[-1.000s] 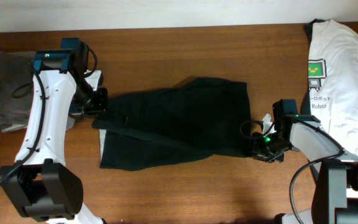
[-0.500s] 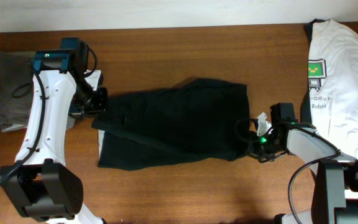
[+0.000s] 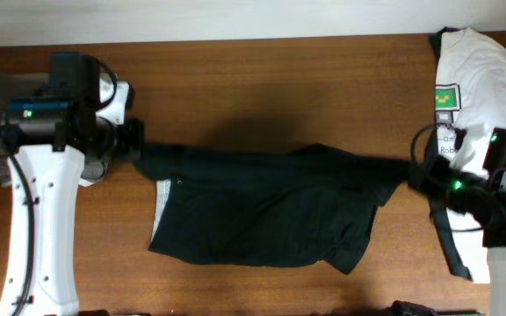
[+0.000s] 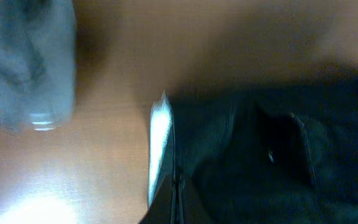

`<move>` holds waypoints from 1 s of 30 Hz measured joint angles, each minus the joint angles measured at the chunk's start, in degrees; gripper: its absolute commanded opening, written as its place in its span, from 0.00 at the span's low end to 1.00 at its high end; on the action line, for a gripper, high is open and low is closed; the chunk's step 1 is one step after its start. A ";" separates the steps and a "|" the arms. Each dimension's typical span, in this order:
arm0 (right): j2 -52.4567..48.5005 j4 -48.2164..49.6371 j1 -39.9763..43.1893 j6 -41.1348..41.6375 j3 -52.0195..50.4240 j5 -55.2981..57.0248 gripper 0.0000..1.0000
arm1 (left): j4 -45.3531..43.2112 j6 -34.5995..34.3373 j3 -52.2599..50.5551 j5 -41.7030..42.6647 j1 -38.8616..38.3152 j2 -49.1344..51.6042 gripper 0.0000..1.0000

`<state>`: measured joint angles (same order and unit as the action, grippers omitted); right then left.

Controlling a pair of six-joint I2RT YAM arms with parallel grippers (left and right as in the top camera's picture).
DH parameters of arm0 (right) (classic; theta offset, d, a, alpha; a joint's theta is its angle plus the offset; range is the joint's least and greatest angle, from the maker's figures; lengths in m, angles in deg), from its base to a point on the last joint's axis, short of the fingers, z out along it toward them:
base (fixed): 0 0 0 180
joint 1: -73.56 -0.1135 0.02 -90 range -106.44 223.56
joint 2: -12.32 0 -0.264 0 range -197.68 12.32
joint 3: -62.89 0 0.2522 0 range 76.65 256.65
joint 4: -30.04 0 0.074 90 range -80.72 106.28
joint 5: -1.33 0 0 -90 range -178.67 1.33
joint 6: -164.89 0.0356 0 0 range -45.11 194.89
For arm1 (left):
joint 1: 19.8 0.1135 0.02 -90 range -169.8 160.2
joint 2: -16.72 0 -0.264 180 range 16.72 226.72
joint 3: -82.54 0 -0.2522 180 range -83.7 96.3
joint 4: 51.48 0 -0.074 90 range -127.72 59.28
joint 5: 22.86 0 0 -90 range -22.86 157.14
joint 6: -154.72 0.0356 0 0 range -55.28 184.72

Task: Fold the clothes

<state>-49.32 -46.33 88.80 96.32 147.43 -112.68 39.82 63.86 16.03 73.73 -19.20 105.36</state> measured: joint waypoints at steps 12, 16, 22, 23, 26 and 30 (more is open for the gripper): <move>-43.71 53.44 2.62 10.05 0.70 -23.32 0.74 | -42.82 -2.19 2.71 -1.22 1.14 26.62 0.74; -38.14 36.35 6.86 3.85 1.22 -25.33 0.80 | -20.33 -0.37 5.90 -1.42 1.90 22.43 0.56; -0.42 1.14 3.67 -4.22 1.55 1.27 0.69 | 3.96 2.82 5.90 -1.40 1.77 13.92 0.64; 0.70 -1.46 3.67 -4.20 1.68 2.34 0.61 | 5.33 2.54 5.92 -1.44 1.77 11.72 0.62; -9.25 -2.80 3.58 -5.05 -4.70 3.63 0.62 | 1.40 1.49 -0.44 -1.25 1.77 11.21 0.50; -31.34 3.06 -4.42 -4.94 -11.85 3.41 0.64 | -11.78 0.83 -21.92 -0.48 1.77 11.47 0.51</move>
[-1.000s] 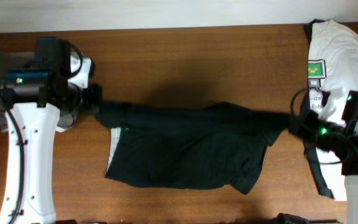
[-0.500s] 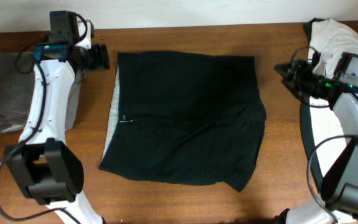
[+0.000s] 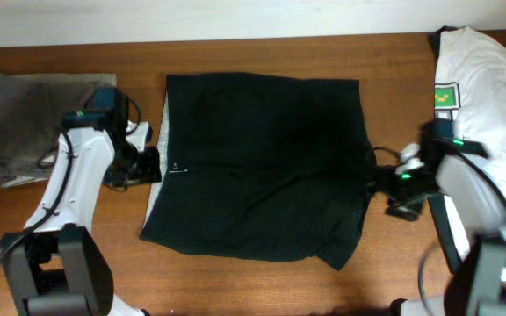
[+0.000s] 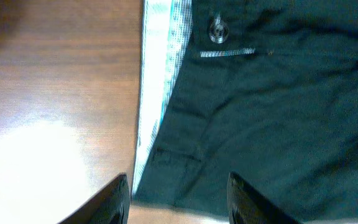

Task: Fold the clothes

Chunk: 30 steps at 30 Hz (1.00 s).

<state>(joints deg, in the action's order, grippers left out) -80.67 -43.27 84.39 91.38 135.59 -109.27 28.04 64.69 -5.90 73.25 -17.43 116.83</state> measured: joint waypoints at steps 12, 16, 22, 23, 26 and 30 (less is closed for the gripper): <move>0.50 -2.82 6.29 4.70 1.38 17.20 0.50 | -5.42 -0.68 -9.66 0.15 0.00 0.11 0.57; 12.41 -6.73 5.75 -0.22 3.91 8.00 0.57 | -5.44 -1.05 -9.84 0.09 0.00 0.11 0.80; 29.88 -2.12 -3.63 -1.57 4.87 4.76 0.99 | -9.09 -2.58 -13.22 0.15 0.00 0.07 0.82; 28.65 -1.92 -4.63 -1.51 4.87 4.33 0.98 | -11.17 -2.73 -14.71 0.13 0.00 0.22 0.74; 23.61 -3.43 -8.85 -1.46 4.92 3.30 0.99 | -15.23 -4.17 -17.16 -0.15 0.00 4.39 0.17; 13.09 -4.57 -10.71 -0.02 4.85 3.34 0.95 | -15.10 -5.18 -15.04 2.56 0.46 7.02 0.01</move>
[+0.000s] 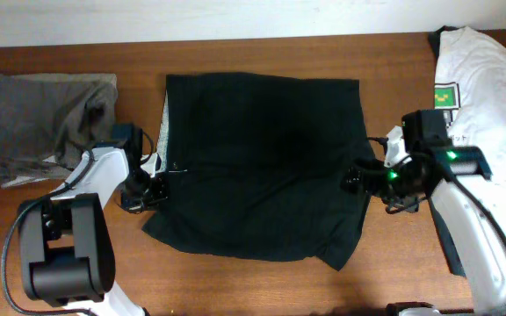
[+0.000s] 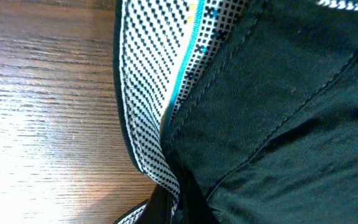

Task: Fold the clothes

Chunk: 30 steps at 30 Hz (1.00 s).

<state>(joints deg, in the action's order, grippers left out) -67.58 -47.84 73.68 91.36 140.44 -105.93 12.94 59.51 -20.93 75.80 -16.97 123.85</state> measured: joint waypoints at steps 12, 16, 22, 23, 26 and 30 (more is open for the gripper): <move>-19.67 4.70 -6.45 5.97 -17.27 -0.98 0.23 | 7.58 0.04 5.51 1.40 2.12 4.11 0.00; -19.76 0.94 -3.04 5.55 -14.23 2.97 0.10 | 8.22 0.66 5.55 0.96 2.12 4.11 0.00; -9.18 -5.77 9.64 3.50 -9.88 12.20 0.54 | 15.80 1.11 7.76 -1.22 2.12 4.42 0.01; -9.18 -6.45 9.03 2.38 -9.90 10.08 0.58 | 15.87 1.11 7.76 -1.40 2.12 4.42 0.01; -8.98 -3.54 4.07 2.25 -14.08 5.29 0.64 | 14.88 1.11 7.76 -1.62 2.12 4.44 0.01; -8.76 7.93 1.92 4.57 -24.46 -1.18 0.49 | 14.21 1.11 7.87 -1.81 2.12 4.44 0.01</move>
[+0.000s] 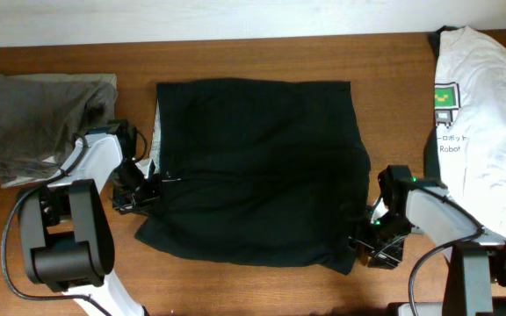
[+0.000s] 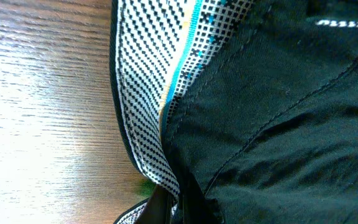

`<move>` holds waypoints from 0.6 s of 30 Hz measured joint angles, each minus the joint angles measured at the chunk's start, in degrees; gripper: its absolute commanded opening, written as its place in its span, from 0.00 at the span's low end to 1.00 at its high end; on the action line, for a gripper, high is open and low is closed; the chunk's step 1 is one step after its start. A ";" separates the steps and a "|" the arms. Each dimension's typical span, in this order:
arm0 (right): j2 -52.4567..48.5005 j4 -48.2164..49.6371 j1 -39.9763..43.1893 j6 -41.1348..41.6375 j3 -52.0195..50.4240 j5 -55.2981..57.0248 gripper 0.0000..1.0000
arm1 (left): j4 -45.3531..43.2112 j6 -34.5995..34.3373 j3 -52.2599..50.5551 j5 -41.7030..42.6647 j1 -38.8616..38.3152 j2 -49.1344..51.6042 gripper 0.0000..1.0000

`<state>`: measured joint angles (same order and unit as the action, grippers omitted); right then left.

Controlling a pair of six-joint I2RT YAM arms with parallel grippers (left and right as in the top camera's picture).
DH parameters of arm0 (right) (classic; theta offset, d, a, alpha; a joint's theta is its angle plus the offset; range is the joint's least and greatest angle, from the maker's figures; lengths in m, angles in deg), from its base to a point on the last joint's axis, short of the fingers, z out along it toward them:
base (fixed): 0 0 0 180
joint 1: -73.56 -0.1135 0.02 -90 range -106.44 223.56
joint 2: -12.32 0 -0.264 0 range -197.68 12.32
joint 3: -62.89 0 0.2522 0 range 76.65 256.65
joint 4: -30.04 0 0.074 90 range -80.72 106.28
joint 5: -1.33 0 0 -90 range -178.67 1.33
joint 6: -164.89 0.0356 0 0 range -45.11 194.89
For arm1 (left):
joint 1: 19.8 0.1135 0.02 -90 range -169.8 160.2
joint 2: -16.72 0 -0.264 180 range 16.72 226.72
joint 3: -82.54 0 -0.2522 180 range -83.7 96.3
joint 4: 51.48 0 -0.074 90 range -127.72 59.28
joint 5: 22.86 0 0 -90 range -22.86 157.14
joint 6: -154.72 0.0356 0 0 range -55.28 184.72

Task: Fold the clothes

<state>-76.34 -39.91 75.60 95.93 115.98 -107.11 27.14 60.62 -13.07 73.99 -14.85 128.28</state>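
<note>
Dark shorts (image 1: 253, 167) lie spread flat in the middle of the table, waistband to the left, hems to the right. My left gripper (image 1: 139, 195) is at the lower left of the waistband. The left wrist view shows the gripper (image 2: 174, 208) shut on the waistband edge, with the black-and-white checked lining (image 2: 148, 93) turned outward. My right gripper (image 1: 367, 239) is at the shorts' lower right hem corner. The overhead view does not show how its jaws stand.
A grey garment (image 1: 38, 114) lies crumpled at the back left. A white T-shirt (image 1: 481, 96) with a printed chest lies along the right edge. Bare brown table (image 1: 235, 290) shows along the front.
The shorts have shifted slightly to the left, with my left gripper still shut on the waistband. My right gripper has moved from the middle of the right edge down to the lower right hem corner.
First the shorts hung stretched between both grippers over the table. Then they lay flat, with my left gripper open beside the waistband and the right beside the hem. After that the left was shut on the waistband. Now the right is at the lower hem corner.
</note>
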 measured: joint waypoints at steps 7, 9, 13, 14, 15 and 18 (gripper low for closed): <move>0.22 -11.87 0.98 0.57 7.43 1.38 0.04 | 0.13 0.02 0.04 0.33 0.00 0.35 0.01; 0.26 -17.84 0.96 -0.02 17.51 6.10 0.04 | 0.66 0.02 0.11 1.68 -0.07 0.44 0.01; 0.37 -18.99 0.96 1.07 17.05 8.28 0.14 | 4.81 0.50 0.13 3.10 -0.15 0.44 0.01; 0.37 -18.36 0.96 1.20 15.10 8.37 0.22 | 5.07 0.66 0.15 2.56 -0.11 0.44 0.02; 0.37 -18.36 0.98 1.49 14.84 8.55 0.27 | 5.73 0.68 0.17 1.68 -0.02 0.44 0.06; 1.33 -16.90 0.98 1.42 15.21 9.14 0.46 | 10.73 1.31 0.37 0.46 0.02 0.42 0.40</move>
<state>-75.01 -56.80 76.59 97.35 131.19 -97.97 37.87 61.94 -12.69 74.45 -14.83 128.70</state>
